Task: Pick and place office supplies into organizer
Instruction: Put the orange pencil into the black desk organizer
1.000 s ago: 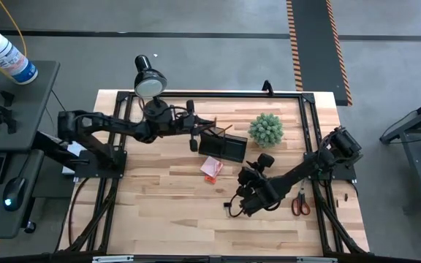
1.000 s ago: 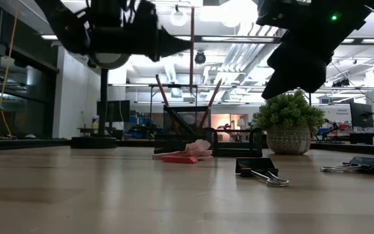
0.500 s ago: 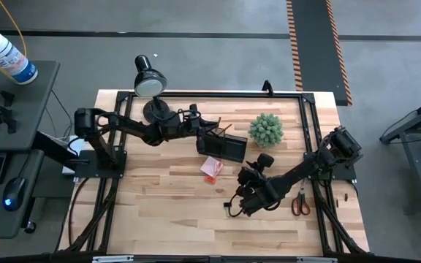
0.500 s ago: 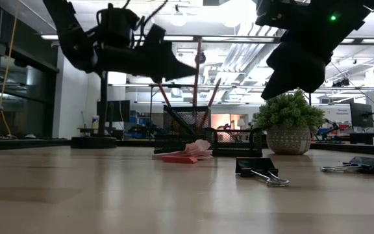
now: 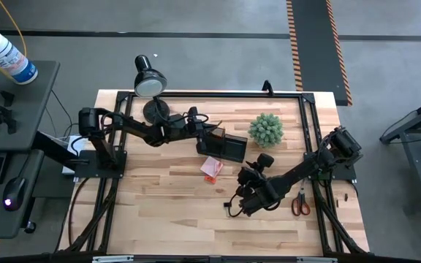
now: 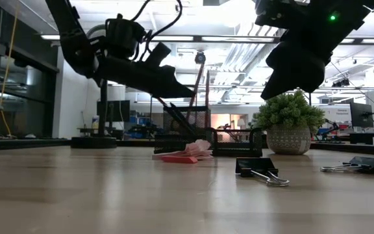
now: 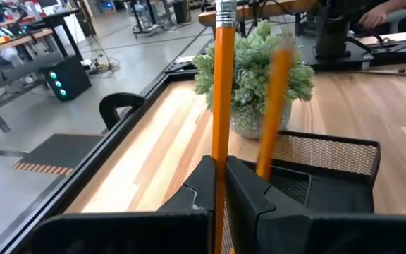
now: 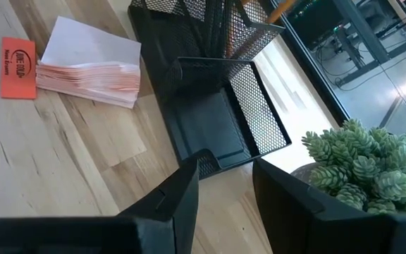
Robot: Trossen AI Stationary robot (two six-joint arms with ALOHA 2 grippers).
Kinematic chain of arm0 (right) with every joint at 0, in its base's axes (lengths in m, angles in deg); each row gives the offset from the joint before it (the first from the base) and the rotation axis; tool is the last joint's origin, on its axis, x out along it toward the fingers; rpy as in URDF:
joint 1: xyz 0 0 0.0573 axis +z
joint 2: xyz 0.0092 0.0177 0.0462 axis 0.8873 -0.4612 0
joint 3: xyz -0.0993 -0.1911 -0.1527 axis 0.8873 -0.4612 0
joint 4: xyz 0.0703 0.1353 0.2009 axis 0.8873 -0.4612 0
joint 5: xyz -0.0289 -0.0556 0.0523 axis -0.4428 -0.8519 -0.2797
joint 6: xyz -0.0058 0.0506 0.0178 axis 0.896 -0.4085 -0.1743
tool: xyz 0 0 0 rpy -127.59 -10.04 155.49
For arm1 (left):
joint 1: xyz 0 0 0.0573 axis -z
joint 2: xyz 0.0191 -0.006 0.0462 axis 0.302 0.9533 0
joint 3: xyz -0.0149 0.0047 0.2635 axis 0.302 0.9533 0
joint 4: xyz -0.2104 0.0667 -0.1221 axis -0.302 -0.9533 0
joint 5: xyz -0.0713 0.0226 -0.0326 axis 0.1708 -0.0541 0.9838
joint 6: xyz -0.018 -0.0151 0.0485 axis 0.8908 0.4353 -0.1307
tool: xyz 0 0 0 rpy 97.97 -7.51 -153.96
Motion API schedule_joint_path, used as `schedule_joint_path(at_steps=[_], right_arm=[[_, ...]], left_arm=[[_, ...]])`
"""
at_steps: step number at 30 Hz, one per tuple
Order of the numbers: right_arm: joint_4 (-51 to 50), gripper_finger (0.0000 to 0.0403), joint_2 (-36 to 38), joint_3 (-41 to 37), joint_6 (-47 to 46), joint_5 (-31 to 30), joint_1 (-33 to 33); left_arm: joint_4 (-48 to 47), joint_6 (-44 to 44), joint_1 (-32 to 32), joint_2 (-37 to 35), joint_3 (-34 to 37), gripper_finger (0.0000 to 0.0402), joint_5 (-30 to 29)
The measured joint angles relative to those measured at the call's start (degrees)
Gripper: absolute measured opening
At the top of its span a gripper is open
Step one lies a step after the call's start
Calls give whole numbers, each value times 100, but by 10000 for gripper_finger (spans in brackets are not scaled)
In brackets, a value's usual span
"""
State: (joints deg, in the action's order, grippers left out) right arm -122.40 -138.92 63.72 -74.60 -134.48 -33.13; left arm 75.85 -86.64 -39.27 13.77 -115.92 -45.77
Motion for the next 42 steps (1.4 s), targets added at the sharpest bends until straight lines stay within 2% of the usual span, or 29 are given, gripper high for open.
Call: schedule_joint_path(at_steps=[9, 15, 21, 29, 42], right_arm=[[3, 129, 3, 0, 0, 5, 0], [3, 129, 5, 0, 0, 26, 0], [6, 129, 5, 0, 0, 28, 0], [22, 129, 5, 0, 0, 54, 0], [22, 129, 5, 0, 2, 70, 0]], left_arm=[[-192, 127, 0, -18, -7, 0, 27], [-162, 233, 7, -17, -7, 14, 420], [-187, 400, 36, -12, -7, 24, 482], [-45, 297, 40, 4, -3, 26, 1094], [-21, 55, 37, 8, -3, 26, 1075]])
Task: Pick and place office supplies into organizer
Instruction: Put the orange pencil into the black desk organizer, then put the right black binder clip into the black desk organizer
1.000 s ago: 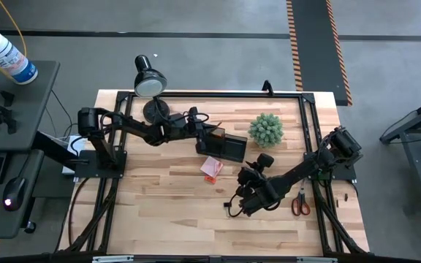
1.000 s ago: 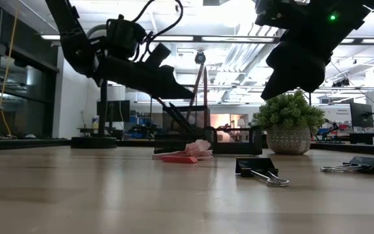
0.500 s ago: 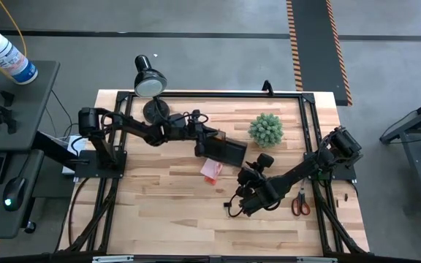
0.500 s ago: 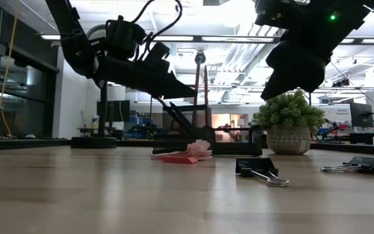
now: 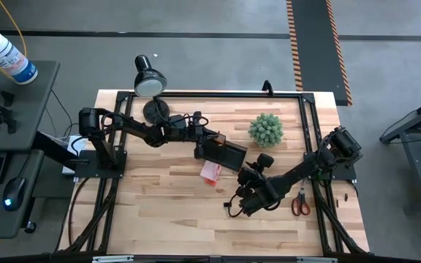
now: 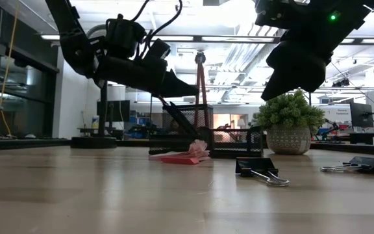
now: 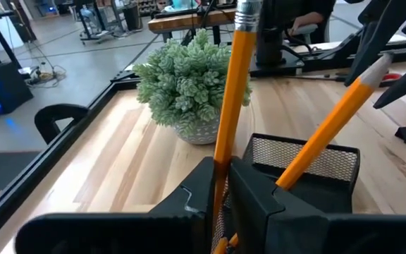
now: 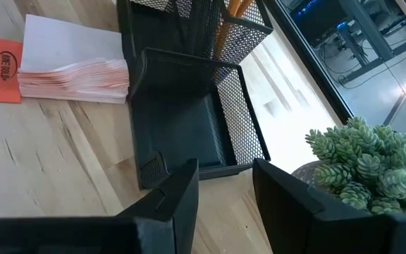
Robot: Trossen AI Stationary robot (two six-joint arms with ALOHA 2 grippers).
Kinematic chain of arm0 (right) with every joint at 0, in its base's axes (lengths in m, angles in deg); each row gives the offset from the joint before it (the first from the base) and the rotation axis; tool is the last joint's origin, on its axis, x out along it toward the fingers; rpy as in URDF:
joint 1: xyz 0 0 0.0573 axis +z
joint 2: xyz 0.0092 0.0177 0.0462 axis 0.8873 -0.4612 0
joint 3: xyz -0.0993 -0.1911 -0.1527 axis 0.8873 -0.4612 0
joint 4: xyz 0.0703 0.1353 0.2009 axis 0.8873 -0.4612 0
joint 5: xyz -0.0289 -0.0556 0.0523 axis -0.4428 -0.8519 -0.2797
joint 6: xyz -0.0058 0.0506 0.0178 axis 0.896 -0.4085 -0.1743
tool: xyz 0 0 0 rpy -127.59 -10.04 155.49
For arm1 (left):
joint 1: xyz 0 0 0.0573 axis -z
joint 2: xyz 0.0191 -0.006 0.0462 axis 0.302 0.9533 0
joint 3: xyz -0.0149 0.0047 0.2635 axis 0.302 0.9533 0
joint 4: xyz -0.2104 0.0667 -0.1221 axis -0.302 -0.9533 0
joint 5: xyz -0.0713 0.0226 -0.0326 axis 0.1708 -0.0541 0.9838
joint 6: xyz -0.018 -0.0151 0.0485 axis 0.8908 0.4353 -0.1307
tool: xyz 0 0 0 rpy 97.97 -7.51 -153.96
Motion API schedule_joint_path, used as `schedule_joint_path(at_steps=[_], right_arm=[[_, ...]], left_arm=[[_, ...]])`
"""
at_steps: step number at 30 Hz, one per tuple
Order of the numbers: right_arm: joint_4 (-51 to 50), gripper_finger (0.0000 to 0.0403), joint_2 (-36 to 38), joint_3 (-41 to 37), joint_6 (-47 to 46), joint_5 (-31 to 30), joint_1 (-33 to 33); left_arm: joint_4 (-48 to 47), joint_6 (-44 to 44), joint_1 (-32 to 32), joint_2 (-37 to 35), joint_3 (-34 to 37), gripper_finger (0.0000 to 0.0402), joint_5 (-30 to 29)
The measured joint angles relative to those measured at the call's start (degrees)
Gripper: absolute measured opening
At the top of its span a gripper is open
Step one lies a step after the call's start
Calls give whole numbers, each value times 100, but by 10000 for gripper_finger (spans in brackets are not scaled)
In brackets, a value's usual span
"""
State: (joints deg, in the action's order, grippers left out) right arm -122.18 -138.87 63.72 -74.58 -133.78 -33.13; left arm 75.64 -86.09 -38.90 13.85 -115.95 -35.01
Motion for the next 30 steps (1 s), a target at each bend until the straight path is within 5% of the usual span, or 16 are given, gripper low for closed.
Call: schedule_joint_path(at_steps=[8, 21, 30], right_arm=[[0, 129, 0, 1, 24, -1, 0], [28, 129, 0, 2, 46, -20, 0], [40, 129, 0, 2, 103, -23, 0]], left_arm=[[10, -105, -2, 0, 0, 38, 44], [119, 96, -2, 0, -7, 206, 70], [1285, 268, -4, -9, -11, 250, 897]])
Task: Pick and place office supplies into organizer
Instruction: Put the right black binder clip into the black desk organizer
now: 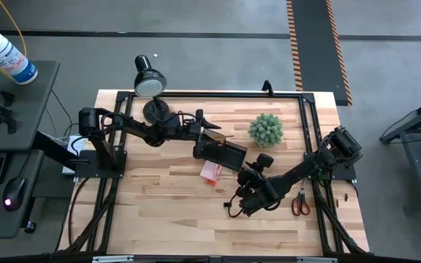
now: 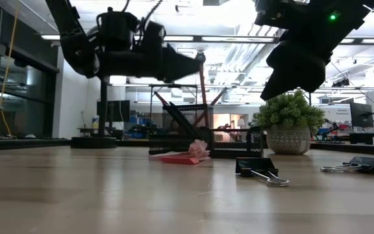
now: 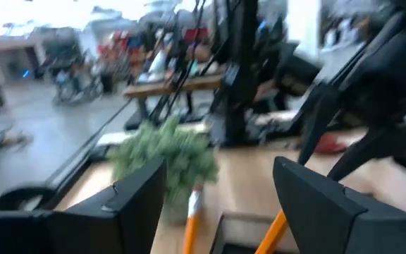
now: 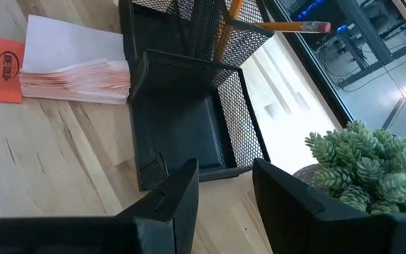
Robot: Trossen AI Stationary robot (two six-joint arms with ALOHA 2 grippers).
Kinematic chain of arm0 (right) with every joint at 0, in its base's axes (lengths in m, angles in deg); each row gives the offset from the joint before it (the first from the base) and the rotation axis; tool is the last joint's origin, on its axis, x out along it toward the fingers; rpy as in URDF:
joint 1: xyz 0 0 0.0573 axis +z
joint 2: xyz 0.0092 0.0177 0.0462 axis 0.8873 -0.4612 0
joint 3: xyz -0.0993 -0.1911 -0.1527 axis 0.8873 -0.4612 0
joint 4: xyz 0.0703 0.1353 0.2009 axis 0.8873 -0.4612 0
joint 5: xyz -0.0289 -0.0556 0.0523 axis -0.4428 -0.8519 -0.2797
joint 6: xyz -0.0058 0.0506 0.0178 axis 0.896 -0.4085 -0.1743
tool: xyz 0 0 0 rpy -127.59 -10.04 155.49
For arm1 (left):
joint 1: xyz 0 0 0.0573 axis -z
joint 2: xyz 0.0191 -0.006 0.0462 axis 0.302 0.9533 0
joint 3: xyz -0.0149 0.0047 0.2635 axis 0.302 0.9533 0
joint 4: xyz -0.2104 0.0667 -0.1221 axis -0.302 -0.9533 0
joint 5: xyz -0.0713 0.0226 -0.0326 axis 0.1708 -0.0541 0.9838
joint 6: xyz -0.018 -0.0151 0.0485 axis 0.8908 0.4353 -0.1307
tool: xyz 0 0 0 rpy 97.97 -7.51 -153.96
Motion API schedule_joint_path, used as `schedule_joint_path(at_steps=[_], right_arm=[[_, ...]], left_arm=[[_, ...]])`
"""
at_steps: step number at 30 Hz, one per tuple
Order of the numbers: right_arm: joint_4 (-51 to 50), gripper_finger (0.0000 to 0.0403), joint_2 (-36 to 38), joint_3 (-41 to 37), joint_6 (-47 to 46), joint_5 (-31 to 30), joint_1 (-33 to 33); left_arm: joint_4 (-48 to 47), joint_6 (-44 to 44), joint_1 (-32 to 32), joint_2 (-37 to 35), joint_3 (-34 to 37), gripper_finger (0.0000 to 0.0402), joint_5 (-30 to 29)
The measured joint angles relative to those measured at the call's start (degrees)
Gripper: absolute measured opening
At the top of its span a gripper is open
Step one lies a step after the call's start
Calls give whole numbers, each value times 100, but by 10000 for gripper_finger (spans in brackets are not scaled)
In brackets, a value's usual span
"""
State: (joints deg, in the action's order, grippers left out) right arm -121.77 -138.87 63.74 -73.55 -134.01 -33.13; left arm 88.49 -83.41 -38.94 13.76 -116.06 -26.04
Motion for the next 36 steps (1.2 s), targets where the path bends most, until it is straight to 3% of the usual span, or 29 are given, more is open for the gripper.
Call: schedule_joint_path(at_steps=[8, 14, 19, 24, 30, 36], right_arm=[[3, 129, 0, 0, 0, 17, 65], [-21, 129, 0, 0, 0, -3, 182], [-42, 129, 0, 0, -1, 242, 335], [-32, 129, 72, 0, -6, 351, 507], [-67, 129, 435, 0, 117, 1615, 515], [-67, 129, 700, 0, 401, 3633, 209]], left_arm=[[453, 124, 2, -51, 0, 230, 860], [393, -307, 140, -299, 0, 211, 1395], [-703, -1035, 601, -870, 0, 192, 1585], [-2322, -2006, 1344, -1528, 0, 176, 1163], [-4393, -2633, 2333, -1950, 2, 164, 593], [-5767, -2736, 3332, -1952, 2, 155, -464]])
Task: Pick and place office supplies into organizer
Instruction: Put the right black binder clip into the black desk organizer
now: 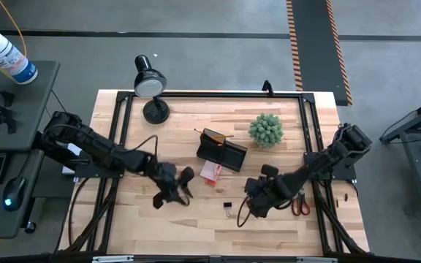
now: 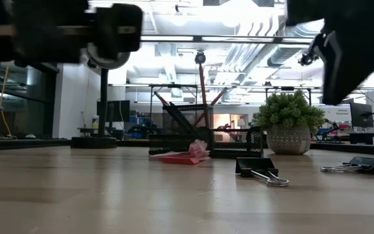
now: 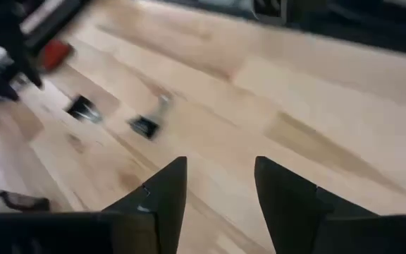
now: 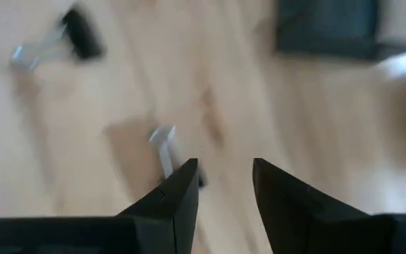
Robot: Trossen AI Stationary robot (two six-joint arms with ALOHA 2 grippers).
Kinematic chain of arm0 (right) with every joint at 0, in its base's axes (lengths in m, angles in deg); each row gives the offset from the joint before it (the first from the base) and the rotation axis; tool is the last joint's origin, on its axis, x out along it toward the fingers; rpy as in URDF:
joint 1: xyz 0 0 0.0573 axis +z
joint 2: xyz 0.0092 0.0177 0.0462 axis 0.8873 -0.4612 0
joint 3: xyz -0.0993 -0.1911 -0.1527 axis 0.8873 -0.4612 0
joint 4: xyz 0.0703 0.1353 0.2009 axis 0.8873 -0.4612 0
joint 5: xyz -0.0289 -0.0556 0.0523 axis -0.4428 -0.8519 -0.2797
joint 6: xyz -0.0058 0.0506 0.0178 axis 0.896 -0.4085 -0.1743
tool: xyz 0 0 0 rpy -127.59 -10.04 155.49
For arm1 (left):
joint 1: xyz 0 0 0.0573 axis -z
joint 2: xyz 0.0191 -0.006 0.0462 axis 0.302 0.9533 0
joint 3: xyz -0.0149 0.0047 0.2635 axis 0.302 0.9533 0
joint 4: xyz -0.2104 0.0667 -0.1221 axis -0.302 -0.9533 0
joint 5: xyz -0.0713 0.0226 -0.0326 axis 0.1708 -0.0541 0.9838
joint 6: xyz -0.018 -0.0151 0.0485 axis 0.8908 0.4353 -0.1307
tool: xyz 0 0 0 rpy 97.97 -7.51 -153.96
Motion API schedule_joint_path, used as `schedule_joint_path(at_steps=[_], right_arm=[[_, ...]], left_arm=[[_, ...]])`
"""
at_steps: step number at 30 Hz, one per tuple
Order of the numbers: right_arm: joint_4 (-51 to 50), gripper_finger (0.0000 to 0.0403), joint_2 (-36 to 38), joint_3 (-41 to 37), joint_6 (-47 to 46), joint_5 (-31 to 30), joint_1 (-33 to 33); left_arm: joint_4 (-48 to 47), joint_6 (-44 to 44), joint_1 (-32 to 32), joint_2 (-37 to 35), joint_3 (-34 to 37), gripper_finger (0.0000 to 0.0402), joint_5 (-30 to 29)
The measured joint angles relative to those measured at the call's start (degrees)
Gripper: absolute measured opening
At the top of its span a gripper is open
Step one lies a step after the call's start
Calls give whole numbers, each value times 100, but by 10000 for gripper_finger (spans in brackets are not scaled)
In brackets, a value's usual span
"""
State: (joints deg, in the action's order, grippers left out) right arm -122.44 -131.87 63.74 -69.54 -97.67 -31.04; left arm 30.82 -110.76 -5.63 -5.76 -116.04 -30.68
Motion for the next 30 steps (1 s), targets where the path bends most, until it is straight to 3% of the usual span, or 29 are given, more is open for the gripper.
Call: schedule_joint_path(at_steps=[4, 11, 19, 30], right_arm=[[73, 129, -32, 0, 523, 788, -278], [296, 129, -213, 0, 1581, 1304, -659], [282, 129, -220, 0, 1910, 1464, -826], [464, 129, -671, 0, 2293, 1675, -864]], left_arm=[[-245, 14, 517, 0, 0, 151, -496], [-810, 302, 1201, 0, 0, 150, -776], [-1615, 1026, 1745, 0, 0, 150, -1858], [-1645, 1067, 1807, 0, 0, 150, -2288]])
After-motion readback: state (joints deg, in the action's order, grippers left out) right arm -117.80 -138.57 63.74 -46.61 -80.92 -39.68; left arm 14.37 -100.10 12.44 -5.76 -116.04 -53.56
